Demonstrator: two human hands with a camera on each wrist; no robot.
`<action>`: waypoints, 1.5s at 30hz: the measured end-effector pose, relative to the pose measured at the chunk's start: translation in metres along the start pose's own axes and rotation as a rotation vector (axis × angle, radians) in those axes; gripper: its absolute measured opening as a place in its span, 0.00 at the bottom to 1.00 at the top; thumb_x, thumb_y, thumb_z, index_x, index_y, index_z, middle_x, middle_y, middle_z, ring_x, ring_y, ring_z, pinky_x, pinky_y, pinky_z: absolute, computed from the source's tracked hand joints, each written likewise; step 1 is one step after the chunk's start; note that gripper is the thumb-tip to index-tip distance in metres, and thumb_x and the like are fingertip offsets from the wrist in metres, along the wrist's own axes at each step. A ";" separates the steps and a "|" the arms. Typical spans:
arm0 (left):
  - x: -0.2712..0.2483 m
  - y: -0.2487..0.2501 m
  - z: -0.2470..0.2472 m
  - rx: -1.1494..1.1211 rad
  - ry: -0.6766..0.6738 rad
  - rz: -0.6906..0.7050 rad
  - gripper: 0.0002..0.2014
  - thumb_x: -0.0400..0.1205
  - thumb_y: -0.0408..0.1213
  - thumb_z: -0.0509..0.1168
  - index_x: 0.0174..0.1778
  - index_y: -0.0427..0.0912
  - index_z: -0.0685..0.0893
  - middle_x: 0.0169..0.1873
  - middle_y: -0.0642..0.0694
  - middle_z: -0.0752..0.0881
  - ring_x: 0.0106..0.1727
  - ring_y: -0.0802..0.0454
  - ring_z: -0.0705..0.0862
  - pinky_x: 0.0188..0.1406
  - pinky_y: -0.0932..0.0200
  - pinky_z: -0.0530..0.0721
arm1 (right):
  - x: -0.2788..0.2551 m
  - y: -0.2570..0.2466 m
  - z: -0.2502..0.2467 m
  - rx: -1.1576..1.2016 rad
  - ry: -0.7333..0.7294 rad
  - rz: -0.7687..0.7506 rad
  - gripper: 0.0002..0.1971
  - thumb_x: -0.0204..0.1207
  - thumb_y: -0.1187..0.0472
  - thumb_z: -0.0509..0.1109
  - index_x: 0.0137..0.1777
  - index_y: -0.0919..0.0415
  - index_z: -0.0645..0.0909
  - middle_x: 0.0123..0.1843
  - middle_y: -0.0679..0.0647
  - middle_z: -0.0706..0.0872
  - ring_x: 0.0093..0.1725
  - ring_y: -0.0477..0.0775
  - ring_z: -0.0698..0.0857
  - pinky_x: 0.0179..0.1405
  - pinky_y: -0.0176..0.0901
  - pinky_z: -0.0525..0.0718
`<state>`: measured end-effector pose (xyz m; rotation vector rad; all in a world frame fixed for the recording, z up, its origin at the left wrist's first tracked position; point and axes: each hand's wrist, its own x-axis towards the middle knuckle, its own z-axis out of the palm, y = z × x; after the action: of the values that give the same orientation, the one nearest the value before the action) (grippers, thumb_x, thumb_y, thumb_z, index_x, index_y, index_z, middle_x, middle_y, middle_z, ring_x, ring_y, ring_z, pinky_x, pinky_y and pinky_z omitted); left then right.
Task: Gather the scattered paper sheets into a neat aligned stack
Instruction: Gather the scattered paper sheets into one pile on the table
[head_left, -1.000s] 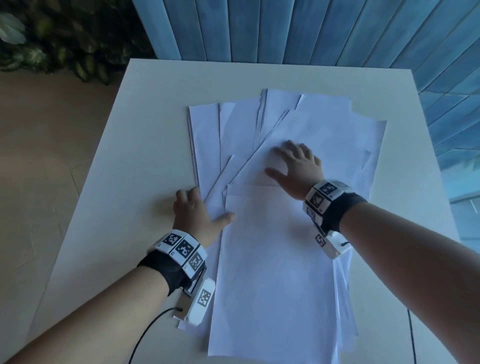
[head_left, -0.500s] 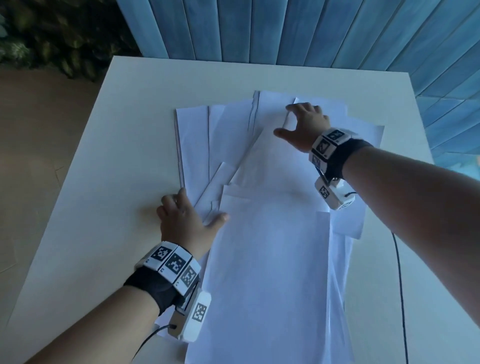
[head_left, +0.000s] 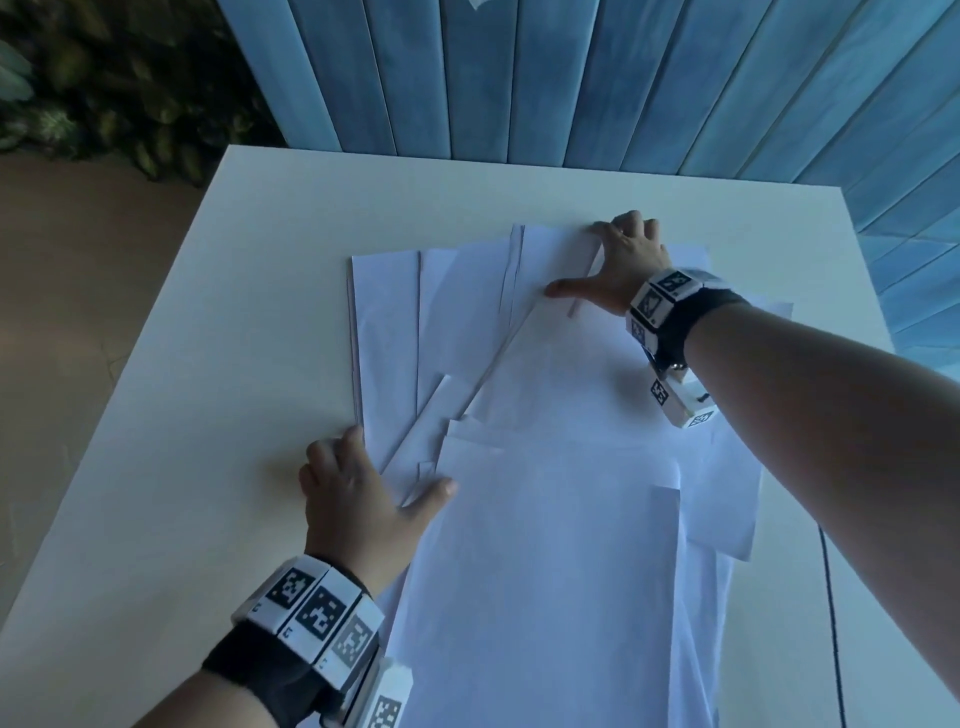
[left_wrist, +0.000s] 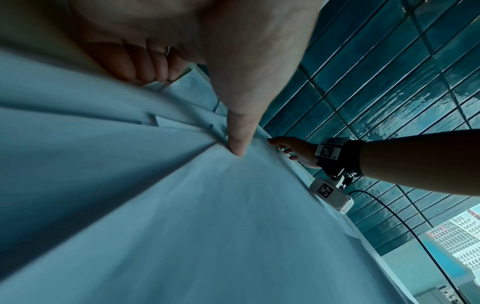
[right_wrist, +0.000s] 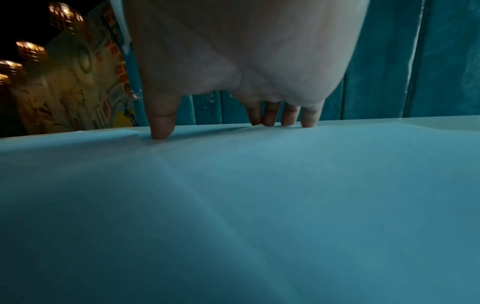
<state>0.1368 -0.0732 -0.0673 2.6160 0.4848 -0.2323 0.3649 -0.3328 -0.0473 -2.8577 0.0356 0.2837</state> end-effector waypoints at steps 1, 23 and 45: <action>0.000 0.000 -0.001 0.000 -0.009 -0.001 0.60 0.51 0.77 0.57 0.71 0.35 0.69 0.61 0.35 0.71 0.64 0.39 0.67 0.66 0.46 0.66 | -0.004 -0.002 0.001 0.004 -0.009 -0.009 0.53 0.53 0.23 0.72 0.77 0.51 0.69 0.71 0.57 0.70 0.73 0.62 0.66 0.69 0.58 0.72; -0.033 -0.025 -0.034 0.131 -0.309 -0.013 0.59 0.42 0.75 0.73 0.65 0.45 0.63 0.62 0.44 0.64 0.67 0.42 0.62 0.65 0.51 0.68 | -0.086 -0.050 -0.006 -0.048 -0.312 -0.099 0.64 0.40 0.29 0.82 0.80 0.47 0.64 0.71 0.53 0.68 0.74 0.57 0.63 0.69 0.60 0.75; -0.041 -0.030 -0.031 -0.085 -0.104 -0.009 0.40 0.63 0.61 0.78 0.58 0.35 0.70 0.57 0.40 0.73 0.59 0.42 0.74 0.62 0.46 0.77 | -0.171 -0.048 0.009 0.098 -0.255 -0.081 0.47 0.60 0.42 0.82 0.78 0.53 0.67 0.74 0.57 0.70 0.74 0.61 0.66 0.70 0.56 0.72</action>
<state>0.0899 -0.0458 -0.0421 2.5054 0.4602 -0.3410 0.1981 -0.2846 -0.0092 -2.6955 -0.1120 0.6084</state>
